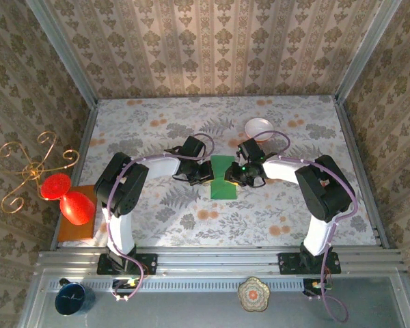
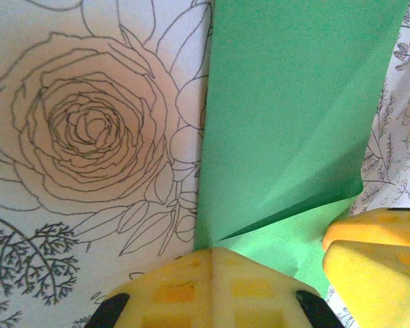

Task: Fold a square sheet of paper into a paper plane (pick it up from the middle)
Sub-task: Fold the triangle a second time at the center of the table.

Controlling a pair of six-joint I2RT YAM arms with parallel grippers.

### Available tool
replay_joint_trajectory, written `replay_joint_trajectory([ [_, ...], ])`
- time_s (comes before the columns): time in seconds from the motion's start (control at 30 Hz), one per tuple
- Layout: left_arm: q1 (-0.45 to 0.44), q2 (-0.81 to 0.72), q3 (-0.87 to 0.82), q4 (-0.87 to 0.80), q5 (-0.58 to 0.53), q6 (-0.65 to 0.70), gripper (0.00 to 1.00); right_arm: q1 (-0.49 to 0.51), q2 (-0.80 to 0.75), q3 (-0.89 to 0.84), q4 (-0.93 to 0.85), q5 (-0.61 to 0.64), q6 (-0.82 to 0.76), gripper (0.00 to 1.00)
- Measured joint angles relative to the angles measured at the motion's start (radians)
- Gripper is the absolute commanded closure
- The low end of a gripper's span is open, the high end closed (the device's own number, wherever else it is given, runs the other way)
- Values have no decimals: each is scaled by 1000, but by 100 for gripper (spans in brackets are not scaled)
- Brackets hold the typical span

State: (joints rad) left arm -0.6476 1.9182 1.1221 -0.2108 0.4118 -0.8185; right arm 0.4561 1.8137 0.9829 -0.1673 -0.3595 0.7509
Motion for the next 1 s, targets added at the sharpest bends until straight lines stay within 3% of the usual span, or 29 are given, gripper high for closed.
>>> replay_joint_trajectory([
  [0.53, 0, 11, 19, -14, 0, 0, 100, 7, -152, 2, -31, 111, -14, 72],
  [0.77, 0, 11, 21, -19, 0, 0, 100, 14, -102, 2, 45, -3, 13, 81],
  [1.0, 0, 11, 23, -26, 0, 0, 100, 20, 4, 3, 93, -84, 57, 84],
])
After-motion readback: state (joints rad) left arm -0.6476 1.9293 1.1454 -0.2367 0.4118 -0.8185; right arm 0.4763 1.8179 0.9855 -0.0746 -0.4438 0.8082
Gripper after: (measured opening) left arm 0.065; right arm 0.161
